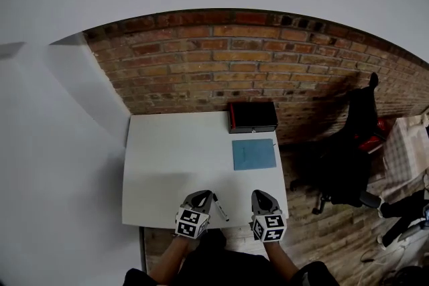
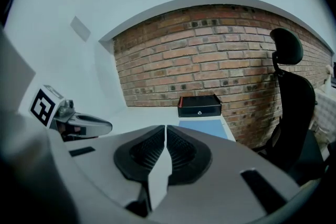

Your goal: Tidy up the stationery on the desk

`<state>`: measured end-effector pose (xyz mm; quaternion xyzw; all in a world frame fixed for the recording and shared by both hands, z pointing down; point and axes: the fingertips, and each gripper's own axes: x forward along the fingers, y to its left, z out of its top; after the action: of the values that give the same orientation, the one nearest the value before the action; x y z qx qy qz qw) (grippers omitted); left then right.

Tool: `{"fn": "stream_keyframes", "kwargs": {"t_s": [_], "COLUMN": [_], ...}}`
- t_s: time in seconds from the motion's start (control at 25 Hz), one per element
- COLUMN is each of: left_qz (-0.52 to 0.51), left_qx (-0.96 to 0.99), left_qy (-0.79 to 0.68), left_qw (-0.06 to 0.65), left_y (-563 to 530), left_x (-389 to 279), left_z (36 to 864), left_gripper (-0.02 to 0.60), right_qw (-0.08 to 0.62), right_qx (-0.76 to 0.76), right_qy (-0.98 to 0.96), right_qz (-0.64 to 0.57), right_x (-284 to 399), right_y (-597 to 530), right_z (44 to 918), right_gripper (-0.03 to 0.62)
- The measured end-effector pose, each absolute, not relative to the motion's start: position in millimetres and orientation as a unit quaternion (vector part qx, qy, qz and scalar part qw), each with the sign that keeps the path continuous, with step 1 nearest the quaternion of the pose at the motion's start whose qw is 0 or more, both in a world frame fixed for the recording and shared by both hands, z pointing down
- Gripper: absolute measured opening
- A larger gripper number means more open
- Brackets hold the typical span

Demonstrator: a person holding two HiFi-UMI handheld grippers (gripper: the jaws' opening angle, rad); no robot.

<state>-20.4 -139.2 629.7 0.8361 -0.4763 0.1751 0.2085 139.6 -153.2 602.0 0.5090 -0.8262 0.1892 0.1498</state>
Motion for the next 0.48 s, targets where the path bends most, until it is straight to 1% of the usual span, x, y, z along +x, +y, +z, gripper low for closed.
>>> {"fn": "stream_keyframes", "kwargs": {"t_s": [0.2, 0.48], "left_qz": [0.178, 0.184], "left_qx": [0.846, 0.856], "left_qy": [-0.457, -0.431], "left_qw": [0.209, 0.221], "left_y": [-165, -178], "left_x": [-25, -7], "left_z": [633, 645], "left_gripper": [0.023, 0.023], "right_qw": [0.152, 0.168], "right_qx": [0.510, 0.508], "right_qy": [-0.829, -0.828], "right_qz": [0.173, 0.167], "right_x": [124, 137], "right_y": [-178, -190], "right_z": [595, 599], "right_gripper": [0.023, 0.025]}}
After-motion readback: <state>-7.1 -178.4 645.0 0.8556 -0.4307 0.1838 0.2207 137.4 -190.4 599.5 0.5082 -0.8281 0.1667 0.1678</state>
